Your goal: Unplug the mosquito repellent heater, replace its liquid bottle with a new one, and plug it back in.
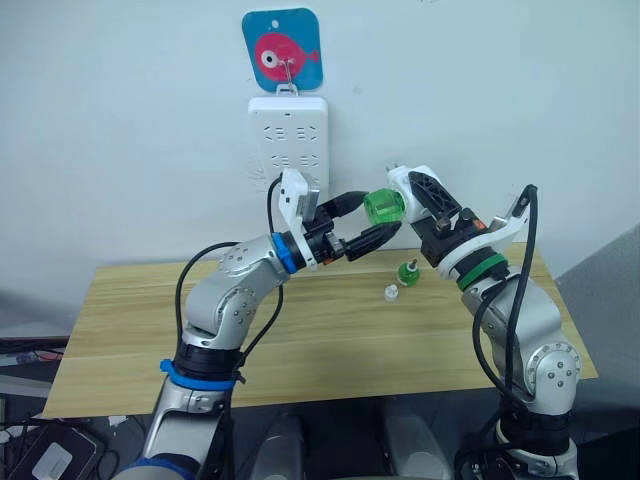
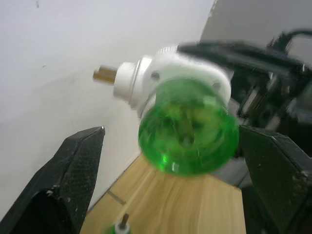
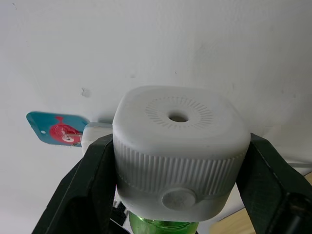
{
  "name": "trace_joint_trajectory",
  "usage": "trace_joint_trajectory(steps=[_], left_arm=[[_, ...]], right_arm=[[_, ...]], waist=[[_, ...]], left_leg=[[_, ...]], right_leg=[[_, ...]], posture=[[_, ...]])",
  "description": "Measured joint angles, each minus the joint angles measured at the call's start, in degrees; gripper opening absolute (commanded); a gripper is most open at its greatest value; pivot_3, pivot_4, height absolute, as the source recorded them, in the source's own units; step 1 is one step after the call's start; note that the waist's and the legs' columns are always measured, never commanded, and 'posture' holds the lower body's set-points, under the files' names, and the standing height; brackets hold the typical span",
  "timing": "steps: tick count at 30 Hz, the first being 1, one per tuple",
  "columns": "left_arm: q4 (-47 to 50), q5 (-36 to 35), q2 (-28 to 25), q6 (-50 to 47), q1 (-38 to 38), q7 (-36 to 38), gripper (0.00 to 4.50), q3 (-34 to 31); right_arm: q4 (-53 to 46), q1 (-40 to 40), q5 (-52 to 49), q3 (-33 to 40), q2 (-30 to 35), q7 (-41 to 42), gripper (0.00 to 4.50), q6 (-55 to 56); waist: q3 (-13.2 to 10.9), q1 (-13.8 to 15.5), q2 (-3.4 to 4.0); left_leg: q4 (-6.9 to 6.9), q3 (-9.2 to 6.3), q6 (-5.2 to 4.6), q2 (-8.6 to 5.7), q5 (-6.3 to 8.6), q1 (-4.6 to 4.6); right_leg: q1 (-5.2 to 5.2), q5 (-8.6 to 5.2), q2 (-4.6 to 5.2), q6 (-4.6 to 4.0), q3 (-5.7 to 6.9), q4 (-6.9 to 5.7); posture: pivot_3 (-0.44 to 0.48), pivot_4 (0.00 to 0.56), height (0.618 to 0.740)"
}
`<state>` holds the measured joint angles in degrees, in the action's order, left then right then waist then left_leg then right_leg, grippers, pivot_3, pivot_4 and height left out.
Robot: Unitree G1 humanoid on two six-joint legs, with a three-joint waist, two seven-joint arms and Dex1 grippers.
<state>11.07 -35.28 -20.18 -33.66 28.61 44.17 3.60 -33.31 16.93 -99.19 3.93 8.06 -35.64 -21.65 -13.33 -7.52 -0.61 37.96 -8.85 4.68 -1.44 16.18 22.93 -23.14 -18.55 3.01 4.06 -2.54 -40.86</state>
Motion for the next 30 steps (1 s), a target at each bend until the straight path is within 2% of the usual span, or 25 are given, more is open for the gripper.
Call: trace_joint_trajectory(steps=[2,6,11,15,19,23,30], left_arm=[[0.6,-0.5,-3.9,-1.9,-2.1,1.9,4.5,-0.4],[4.5,-3.1,-11.5,-6.0,-7.5,4.3,4.5,-4.1],[9.7,-6.3,-12.2,-8.3,-12.7,-1.5,4.5,-12.8],[11.8,-3.4,-11.4,-6.2,-16.8,-10.3,4.5,-19.3],[11.2,-2.1,-12.3,-4.3,-16.9,-12.7,4.5,-22.2],[7.7,-1.4,-13.8,-3.0,-14.8,-10.9,3.6,-21.8],[0.0,0.3,-14.9,-0.8,-6.6,-6.7,3.55,-17.8]], right_arm=[[0.0,0.0,0.1,1.7,2.5,0.9,3.02,-0.3],[0.5,0.6,2.0,3.7,13.4,6.8,3.02,-5.2],[0.3,4.3,6.5,2.5,24.1,17.8,3.02,-12.8],[-0.6,5.9,12.7,-0.3,30.5,27.8,3.02,-18.1],[-2.1,7.5,17.3,-2.9,31.5,34.1,3.02,-20.2],[-2.8,8.6,20.5,-4.3,30.8,36.9,3.02,-21.0],[-3.7,8.3,23.1,-4.6,29.9,37.9,3.02,-21.6]], waist=[[0.0,-0.2,0.01],[0.0,-0.4,0.02],[0.0,-0.2,0.02],[0.0,0.4,0.02],[0.0,1.7,0.01],[0.0,3.1,-0.02],[0.0,3.2,-0.04]], left_leg=[[0.0,-0.01,0.0,0.0,0.0,0.01],[-0.02,-0.01,-0.01,0.02,0.01,0.01],[0.0,-0.03,-0.16,0.05,0.09,0.0],[0.01,0.0,-0.17,0.05,0.09,0.0],[0.04,-0.01,-0.16,0.04,0.09,0.0],[0.08,-0.06,-0.13,0.02,0.07,0.03],[0.06,-0.04,-0.03,-0.01,0.02,0.03]], right_leg=[[-0.01,0.0,0.0,0.0,0.0,0.0],[-0.02,-0.01,0.0,-0.01,-0.01,0.03],[-0.02,-0.01,-0.01,-0.01,0.0,0.02],[-0.01,0.0,-0.01,-0.01,-0.01,0.03],[-0.01,0.0,0.0,-0.01,0.0,0.02],[0.0,0.0,0.03,-0.01,0.04,0.02],[0.0,0.0,0.03,-0.01,0.05,0.03]], posture=[[-0.131,0.187,0.74],[-0.118,0.189,0.74],[-0.08,0.191,0.74],[-0.061,0.192,0.74],[-0.038,0.194,0.74],[-0.047,0.194,0.74],[-0.084,0.196,0.74]])
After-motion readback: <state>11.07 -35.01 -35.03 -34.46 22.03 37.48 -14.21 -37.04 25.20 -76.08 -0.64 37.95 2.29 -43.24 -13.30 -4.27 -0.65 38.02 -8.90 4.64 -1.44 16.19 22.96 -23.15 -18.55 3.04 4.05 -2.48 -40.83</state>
